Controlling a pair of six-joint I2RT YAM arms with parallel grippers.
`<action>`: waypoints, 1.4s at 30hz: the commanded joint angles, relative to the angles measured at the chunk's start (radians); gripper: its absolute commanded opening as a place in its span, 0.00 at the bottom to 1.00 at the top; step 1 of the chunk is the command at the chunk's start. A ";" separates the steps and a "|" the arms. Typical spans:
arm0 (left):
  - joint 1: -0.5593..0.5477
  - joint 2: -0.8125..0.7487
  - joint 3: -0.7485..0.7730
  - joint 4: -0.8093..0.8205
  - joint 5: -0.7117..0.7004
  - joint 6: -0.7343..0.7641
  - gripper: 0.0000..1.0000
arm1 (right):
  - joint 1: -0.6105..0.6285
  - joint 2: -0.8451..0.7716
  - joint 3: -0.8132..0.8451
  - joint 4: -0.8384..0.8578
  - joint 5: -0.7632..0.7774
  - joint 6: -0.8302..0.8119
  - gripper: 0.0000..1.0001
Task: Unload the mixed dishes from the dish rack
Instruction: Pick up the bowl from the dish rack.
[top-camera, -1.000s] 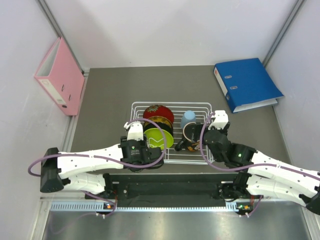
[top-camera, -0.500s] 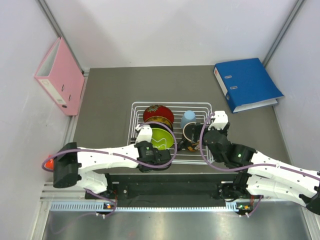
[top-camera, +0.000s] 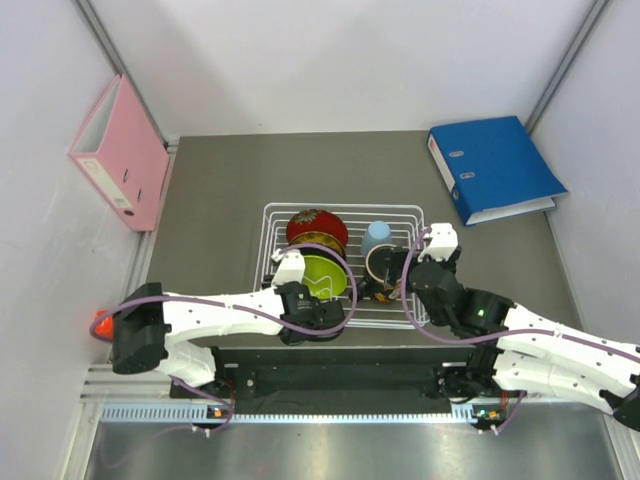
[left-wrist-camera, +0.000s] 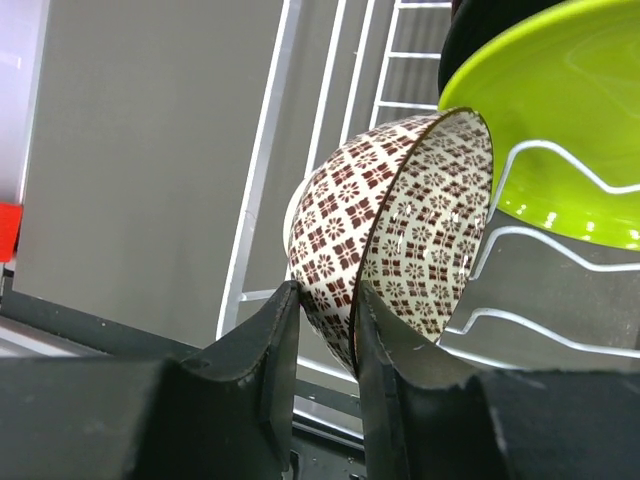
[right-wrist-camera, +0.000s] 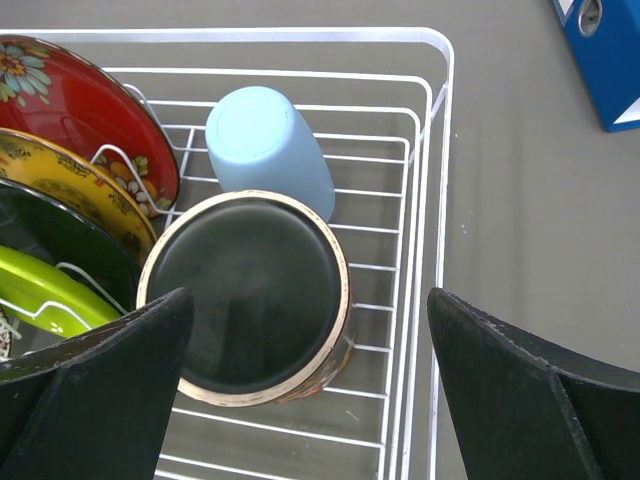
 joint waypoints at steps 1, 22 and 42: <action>-0.004 -0.043 0.092 -0.030 0.013 0.003 0.00 | 0.015 -0.014 0.007 0.015 0.008 0.006 1.00; -0.005 -0.174 0.280 -0.015 0.015 0.180 0.00 | 0.015 -0.035 -0.011 0.014 0.010 0.009 1.00; -0.005 -0.148 0.305 -0.187 0.002 0.027 0.63 | 0.015 -0.022 -0.017 0.025 0.005 0.017 1.00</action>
